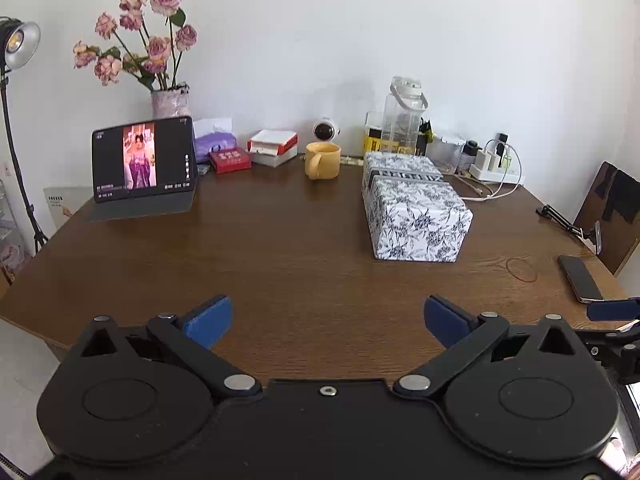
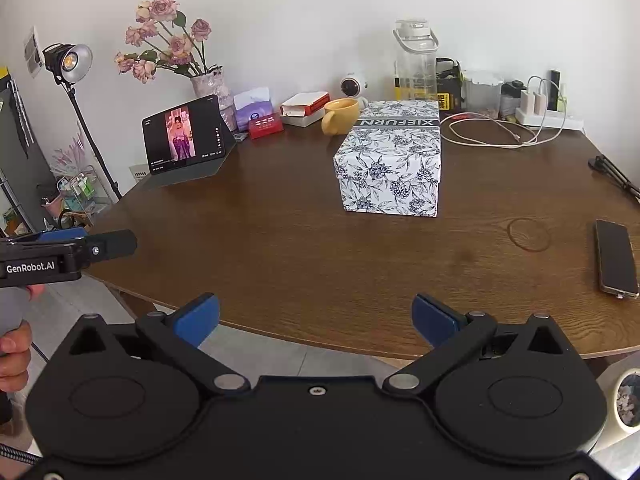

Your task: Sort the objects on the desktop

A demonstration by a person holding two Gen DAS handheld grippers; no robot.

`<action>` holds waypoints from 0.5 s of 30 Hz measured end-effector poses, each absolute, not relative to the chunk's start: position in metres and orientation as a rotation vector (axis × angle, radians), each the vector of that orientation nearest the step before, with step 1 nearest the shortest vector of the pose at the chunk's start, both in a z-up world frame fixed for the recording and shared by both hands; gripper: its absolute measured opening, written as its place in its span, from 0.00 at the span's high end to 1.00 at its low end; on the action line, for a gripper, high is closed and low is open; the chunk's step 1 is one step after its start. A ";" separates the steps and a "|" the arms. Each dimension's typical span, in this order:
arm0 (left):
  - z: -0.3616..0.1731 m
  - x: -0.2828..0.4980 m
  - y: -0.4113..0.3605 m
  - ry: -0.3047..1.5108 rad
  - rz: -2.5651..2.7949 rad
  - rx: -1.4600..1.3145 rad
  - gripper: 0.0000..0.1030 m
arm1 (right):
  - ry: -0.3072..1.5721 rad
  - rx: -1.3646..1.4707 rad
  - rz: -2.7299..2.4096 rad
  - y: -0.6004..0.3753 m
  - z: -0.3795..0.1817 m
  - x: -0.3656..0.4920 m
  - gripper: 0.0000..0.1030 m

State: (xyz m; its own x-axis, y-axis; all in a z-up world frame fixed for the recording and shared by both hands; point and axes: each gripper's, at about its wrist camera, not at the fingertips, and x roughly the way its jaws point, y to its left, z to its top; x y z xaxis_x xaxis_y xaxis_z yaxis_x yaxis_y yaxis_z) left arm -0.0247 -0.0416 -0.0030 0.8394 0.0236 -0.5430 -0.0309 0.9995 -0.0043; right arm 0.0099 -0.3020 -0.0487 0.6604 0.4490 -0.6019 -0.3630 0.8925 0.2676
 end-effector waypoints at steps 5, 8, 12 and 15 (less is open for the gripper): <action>-0.001 -0.026 -0.043 0.562 0.020 -0.023 0.00 | 0.714 0.131 0.464 -0.301 -0.049 0.009 0.00; -0.001 -0.026 -0.044 0.563 0.026 -0.024 0.00 | 0.713 0.131 0.466 -0.300 -0.049 0.010 0.00; -0.001 -0.027 -0.046 0.555 0.028 -0.004 0.00 | 0.712 0.132 0.469 -0.298 -0.049 0.010 0.00; -0.001 -0.027 -0.047 0.554 0.033 0.004 0.00 | 0.710 0.134 0.472 -0.302 -0.050 0.011 0.00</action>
State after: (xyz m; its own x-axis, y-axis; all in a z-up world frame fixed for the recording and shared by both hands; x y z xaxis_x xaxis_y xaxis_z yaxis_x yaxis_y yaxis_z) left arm -0.0268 -0.0471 -0.0011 0.8500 0.0321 -0.5258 -0.0299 0.9995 0.0128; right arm 0.0112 -0.3019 -0.0495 0.6583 0.4600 -0.5958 -0.3708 0.8870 0.2752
